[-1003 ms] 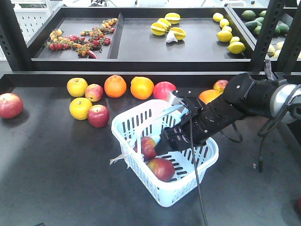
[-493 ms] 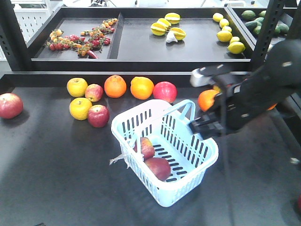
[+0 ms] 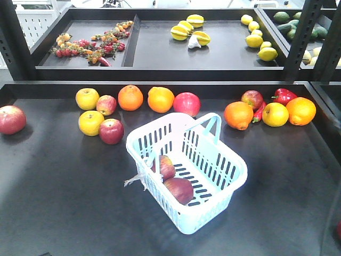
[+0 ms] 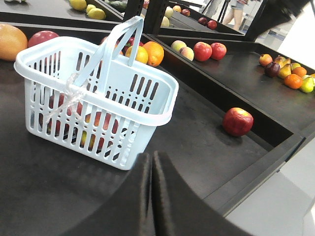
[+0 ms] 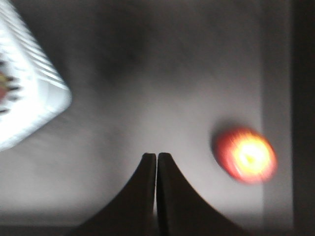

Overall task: Pick three apples into basket with both arms
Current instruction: 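Reach the right gripper to a third red apple and grasp it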

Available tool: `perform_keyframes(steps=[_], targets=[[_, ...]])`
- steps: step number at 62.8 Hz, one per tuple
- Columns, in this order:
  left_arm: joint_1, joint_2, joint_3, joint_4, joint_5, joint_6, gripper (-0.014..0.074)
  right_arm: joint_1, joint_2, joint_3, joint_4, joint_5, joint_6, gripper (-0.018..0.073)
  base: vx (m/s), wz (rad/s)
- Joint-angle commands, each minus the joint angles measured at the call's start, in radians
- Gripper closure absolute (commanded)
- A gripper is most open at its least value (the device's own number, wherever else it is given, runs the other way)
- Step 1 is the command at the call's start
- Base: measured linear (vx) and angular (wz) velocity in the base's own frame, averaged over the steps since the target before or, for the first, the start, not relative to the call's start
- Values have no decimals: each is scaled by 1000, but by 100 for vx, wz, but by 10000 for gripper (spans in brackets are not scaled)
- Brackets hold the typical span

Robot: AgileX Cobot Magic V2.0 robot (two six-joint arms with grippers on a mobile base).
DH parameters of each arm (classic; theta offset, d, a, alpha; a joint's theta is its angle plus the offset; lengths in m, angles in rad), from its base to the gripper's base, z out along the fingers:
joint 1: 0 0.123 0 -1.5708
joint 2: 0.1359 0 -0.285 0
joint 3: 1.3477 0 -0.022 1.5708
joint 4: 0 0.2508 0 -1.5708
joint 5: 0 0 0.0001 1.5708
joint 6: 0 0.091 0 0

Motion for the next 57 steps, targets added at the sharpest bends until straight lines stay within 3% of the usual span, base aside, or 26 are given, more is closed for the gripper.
perform_keyframes(steps=[1,13,21,29,35,41,45,50,57], targets=[[2,13,-28,-44,21,-8,603,-78,-33,45,47,-27,-51,568,0,0],[2,13,-28,-43,25,-8,603,-112,-33,200,105,-161,-114,557,0,0],[2,13,-28,-43,25,-8,603,-112,-30,224,133,-173,-145,493,0,0],[2,13,-28,-42,26,-7,603,-112,-24,224,142,-179,-167,326,0,0],[2,13,-28,-42,26,-7,603,-112,-24,224,138,-200,-165,138,0,0],[2,13,-28,-42,25,-7,603,-112,-23,224,103,-240,-139,-34,0,0],[2,13,-28,-42,24,-7,603,-113,-10,223,48,-258,-80,-102,0,0],[2,13,-28,-42,24,-7,603,-113,24,223,-62,-266,23,-156,0,0],[2,13,-28,-42,24,-7,603,-113,89,223,-185,-254,135,-159,0,0]])
